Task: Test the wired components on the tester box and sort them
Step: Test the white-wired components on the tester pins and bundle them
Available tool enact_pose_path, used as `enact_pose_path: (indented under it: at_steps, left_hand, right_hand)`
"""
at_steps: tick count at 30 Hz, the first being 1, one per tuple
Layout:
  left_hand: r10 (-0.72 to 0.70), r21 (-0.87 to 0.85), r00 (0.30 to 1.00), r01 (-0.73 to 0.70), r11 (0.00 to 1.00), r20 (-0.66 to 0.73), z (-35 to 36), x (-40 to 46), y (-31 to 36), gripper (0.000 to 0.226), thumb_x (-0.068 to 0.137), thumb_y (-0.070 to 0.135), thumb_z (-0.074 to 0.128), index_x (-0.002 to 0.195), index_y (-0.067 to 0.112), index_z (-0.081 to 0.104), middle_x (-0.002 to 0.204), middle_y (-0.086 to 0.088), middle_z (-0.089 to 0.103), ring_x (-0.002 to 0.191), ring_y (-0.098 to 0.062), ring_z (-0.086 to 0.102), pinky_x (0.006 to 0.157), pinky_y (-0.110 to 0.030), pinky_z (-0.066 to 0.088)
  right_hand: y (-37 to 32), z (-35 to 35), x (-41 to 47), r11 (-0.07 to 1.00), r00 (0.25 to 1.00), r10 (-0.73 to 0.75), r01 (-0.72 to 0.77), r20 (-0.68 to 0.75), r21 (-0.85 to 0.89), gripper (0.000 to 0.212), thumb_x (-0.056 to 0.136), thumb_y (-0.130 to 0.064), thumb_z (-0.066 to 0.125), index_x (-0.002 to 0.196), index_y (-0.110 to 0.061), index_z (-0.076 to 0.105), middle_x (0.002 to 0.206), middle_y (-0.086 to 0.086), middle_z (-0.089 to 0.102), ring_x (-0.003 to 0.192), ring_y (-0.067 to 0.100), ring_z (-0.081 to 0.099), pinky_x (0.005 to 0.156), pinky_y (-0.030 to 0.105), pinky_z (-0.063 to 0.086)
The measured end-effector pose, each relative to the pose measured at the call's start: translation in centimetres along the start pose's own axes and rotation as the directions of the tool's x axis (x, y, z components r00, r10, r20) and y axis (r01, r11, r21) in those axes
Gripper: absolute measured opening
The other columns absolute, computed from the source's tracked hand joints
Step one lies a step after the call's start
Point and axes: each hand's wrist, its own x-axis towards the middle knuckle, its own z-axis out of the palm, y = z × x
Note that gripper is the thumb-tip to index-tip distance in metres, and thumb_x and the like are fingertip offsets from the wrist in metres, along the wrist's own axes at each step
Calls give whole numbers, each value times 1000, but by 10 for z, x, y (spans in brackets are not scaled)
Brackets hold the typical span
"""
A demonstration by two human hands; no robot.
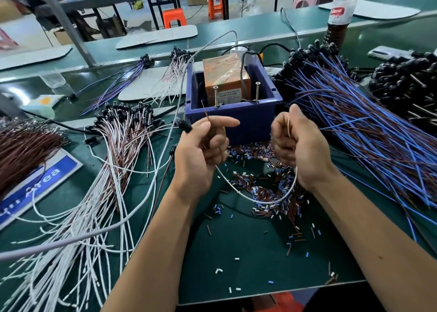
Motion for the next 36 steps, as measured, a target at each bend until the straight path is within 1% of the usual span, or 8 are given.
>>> enact_pose_path:
  at_steps: [5,10,16,19,23,26,30,36]
  left_hand:
    - [76,76,989,-67,995,-123,-1,3,2,34,109,8,37,123,0,67,57,5,41,52,-11,20,45,-18,26]
    - [318,336,934,-250,908,-163,3,0,-1,7,106,6,50,107,12,52,59,-3,61,44,-7,45,47,-18,36]
    - [531,555,809,-330,764,-251,6,4,-11,12,103,10,58,95,17,54,63,-2,70,56,-13,66,67,-19,47]
    - [552,555,785,-337,760,-280,6,6,-13,14,103,11,58,93,20,54,63,-4,70,58,-18,68,68,-21,49]
    - [573,579,762,-331,745,-302,5,10,-16,12,103,12,58,94,20,55,62,-3,70,60,-21,70,68,-27,52]
    - [560,580,779,-327,746,-282,3,11,-17,8,103,13,58,95,16,56,63,-3,70,61,-22,70,70,-31,54]
    - [547,579,791,-319,751,-275,4,11,-18,10,102,14,59,93,20,58,62,-1,69,60,-19,67,68,-25,51]
    - [517,541,800,-302,785,-304,3,10,-16,10,101,12,60,92,16,61,60,0,65,57,-13,61,64,-22,47]
  right_hand:
    - [0,2,-1,996,998,-50,47,-47,-79,36,103,-12,29,80,-13,56,57,-8,27,46,10,20,43,19,19]
    - [2,5,-3,921,948,-305,270,-88,-281,20,112,-19,33,108,-15,52,64,-11,38,54,13,31,51,29,30]
    - [0,17,-2,724,823,-547,374,-153,-579,11,110,-16,49,101,-13,54,67,-6,65,60,12,62,58,16,43]
    - [-6,20,6,629,742,-640,357,-199,-690,14,105,-15,58,95,-8,64,68,-6,68,62,5,66,58,17,48]
    - [-14,26,19,544,721,-670,315,-177,-778,17,103,-18,61,92,-8,69,67,-5,69,59,4,66,59,17,49]
    - [-16,33,21,522,725,-673,327,-145,-788,17,101,-18,63,91,-8,71,69,-3,70,60,9,68,61,14,48]
    - [-14,34,18,541,715,-679,334,-166,-772,17,101,-17,62,91,-7,71,69,-2,70,60,11,68,60,27,52]
    - [-11,32,16,546,713,-682,346,-165,-763,19,102,-19,62,92,-7,71,69,-2,69,60,11,68,57,29,51]
